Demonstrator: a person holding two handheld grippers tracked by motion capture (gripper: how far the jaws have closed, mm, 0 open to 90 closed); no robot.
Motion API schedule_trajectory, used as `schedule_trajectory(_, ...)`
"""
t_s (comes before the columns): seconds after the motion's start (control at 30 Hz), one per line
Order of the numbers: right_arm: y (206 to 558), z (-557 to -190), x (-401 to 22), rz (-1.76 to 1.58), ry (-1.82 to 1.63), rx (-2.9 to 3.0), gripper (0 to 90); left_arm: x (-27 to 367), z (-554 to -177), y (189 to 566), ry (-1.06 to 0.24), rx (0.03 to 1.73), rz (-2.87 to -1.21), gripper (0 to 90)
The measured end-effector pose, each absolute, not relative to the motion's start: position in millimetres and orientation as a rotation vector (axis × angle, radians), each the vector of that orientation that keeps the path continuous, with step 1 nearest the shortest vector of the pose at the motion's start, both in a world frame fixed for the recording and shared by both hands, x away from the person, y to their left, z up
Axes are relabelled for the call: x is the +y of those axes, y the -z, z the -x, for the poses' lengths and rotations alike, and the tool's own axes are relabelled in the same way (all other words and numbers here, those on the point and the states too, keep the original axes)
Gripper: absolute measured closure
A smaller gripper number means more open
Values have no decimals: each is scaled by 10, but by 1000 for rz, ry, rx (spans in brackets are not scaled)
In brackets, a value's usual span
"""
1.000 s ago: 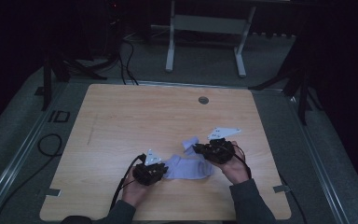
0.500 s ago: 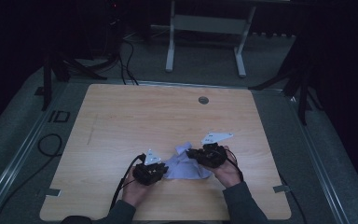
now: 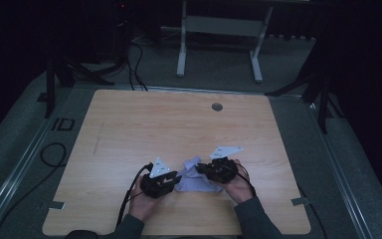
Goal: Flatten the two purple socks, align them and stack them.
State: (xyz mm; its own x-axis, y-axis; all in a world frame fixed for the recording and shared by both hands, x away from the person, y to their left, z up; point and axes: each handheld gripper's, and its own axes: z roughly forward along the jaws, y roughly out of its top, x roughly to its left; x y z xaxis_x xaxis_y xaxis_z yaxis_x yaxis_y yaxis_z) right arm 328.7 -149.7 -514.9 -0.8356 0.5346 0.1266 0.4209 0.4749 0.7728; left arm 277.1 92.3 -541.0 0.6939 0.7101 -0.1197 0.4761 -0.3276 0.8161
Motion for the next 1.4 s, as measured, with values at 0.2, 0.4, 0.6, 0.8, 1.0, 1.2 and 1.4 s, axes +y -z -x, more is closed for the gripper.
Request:
schedule_trajectory(0.2,5182,-3300,-1453,-831,-1284,2591,847,842,-2804,5345,-280,895,-1979,726)
schedule_trajectory(0.4,5204,-3304,-1409,-806,-1268,2609,848,751,-2829,5328,-295,879,-1997,784)
schedule_trajectory(0.6,5190,-3293,-1375,-795,-1265,2616,842,755,-2826,5320,-311,884,-2002,884)
schedule_trajectory(0.8,5097,-3270,-1426,-788,-1320,2585,697,760,-2826,5320,-321,888,-2001,889)
schedule_trajectory(1.0,4891,-3206,-1706,-816,-1345,2479,741,764,-2823,5320,-324,892,-2002,889)
schedule_trajectory(1.2,5042,-3168,-2000,-939,-1172,2452,889,765,-2821,5320,-325,893,-2001,888)
schedule_trajectory(1.4,5341,-3175,-2102,-1012,-1088,2516,896,759,-2818,5322,-315,896,-2004,888)
